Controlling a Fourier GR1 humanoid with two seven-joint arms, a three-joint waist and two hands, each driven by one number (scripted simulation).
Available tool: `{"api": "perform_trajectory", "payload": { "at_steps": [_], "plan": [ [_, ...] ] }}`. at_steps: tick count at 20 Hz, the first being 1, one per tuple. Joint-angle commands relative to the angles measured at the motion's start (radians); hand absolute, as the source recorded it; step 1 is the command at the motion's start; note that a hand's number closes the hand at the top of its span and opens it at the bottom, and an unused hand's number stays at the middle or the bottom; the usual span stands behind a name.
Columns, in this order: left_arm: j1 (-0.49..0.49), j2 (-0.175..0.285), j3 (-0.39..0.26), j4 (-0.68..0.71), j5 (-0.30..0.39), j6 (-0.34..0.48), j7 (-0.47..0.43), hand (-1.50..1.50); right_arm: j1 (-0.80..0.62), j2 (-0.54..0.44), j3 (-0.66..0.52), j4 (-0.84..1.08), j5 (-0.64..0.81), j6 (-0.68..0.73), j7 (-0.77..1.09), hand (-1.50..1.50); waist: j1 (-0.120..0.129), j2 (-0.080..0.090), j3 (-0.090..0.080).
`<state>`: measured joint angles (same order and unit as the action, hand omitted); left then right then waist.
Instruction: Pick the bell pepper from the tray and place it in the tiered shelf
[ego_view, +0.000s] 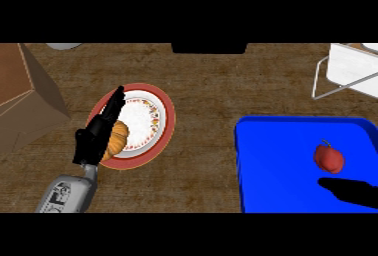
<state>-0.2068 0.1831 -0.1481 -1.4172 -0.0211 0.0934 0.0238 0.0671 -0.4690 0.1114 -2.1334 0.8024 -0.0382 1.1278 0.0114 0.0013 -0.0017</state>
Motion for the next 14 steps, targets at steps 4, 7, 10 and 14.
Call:
{"api": "perform_trajectory", "payload": {
  "at_steps": [4, 7, 10, 14],
  "plan": [
    [0.006, -0.007, 0.007, -0.012, -0.011, -0.004, 0.006, 0.00, -0.096, 0.141, 0.039, 0.128, 0.150, 0.028, 0.137, -1.50, -0.004, 0.000, 0.001],
    [0.050, -0.022, -0.009, -0.021, -0.041, 0.020, -0.018, 0.00, -0.114, 0.161, 0.000, 0.079, 0.136, 0.117, 0.163, -1.50, -0.006, -0.002, 0.001],
    [-0.006, 0.004, 0.045, 0.031, -0.010, -0.019, -0.029, 0.00, -0.150, 0.213, -0.022, 0.124, 0.162, 0.100, 0.121, -1.50, -0.009, 0.000, 0.001],
    [-0.003, -0.041, 0.010, -0.007, -0.032, 0.006, 0.020, 0.00, -0.151, 0.246, -0.035, 0.143, 0.201, 0.146, 0.116, -1.50, -0.011, -0.001, 0.001]
  ]
}}
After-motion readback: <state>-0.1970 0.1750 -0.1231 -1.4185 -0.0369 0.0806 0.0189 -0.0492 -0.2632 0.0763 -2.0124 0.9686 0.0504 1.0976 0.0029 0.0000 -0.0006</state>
